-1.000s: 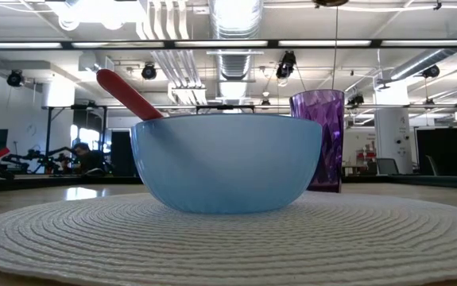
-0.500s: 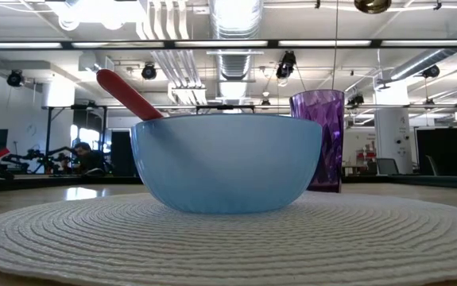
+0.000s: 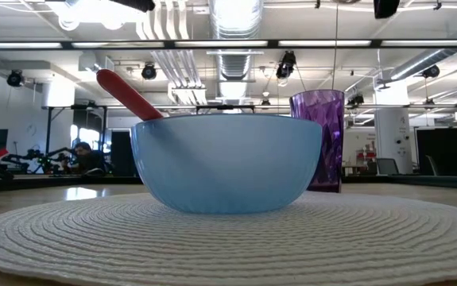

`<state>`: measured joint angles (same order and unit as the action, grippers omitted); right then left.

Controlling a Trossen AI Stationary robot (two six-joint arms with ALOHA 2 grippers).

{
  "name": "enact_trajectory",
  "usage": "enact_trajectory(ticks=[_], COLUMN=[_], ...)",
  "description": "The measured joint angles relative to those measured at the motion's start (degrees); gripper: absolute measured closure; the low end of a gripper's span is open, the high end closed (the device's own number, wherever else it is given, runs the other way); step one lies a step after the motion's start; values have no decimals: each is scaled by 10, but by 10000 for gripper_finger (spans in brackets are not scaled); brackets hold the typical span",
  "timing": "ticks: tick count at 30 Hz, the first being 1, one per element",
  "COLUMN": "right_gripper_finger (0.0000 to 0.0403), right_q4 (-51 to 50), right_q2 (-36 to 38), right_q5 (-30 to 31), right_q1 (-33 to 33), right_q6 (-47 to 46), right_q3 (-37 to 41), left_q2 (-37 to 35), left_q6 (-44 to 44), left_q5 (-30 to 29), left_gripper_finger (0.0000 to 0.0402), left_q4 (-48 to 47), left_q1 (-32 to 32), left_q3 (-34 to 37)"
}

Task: Pick & Place Utensil
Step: Put the green spoon in the blue bowl

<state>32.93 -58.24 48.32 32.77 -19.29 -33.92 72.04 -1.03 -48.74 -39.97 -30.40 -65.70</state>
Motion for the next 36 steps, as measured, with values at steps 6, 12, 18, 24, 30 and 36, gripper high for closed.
enact_trajectory(ticks=[6, 12, 18, 24, 30, 36], right_gripper_finger=[392, 392, 392, 392, 392, 392], right_q4=[179, 310, 322, 323, 322, 322], right_q2=[-71, -183, -281, -352, -405, -444], right_q5=[23, 85, 197, 259, 273, 284], right_q1=[0, 13, 33, 34, 34, 37], right_q6=[-1, 1, 9, 0, -36, -72], right_q3=[46, 30, -37, -81, -96, -95], left_q2=[-44, -68, -75, -75, -75, -75], left_q6=[2, 2, -2, -6, -6, -5], left_q5=[4, 9, 10, 10, 14, 14], left_gripper_finger=[246, 246, 246, 246, 246, 246], left_q4=[49, 72, 80, 80, 80, 81], left_q1=[3, 4, 4, 4, 4, 4], left_q3=[66, 101, 111, 115, 116, 116])
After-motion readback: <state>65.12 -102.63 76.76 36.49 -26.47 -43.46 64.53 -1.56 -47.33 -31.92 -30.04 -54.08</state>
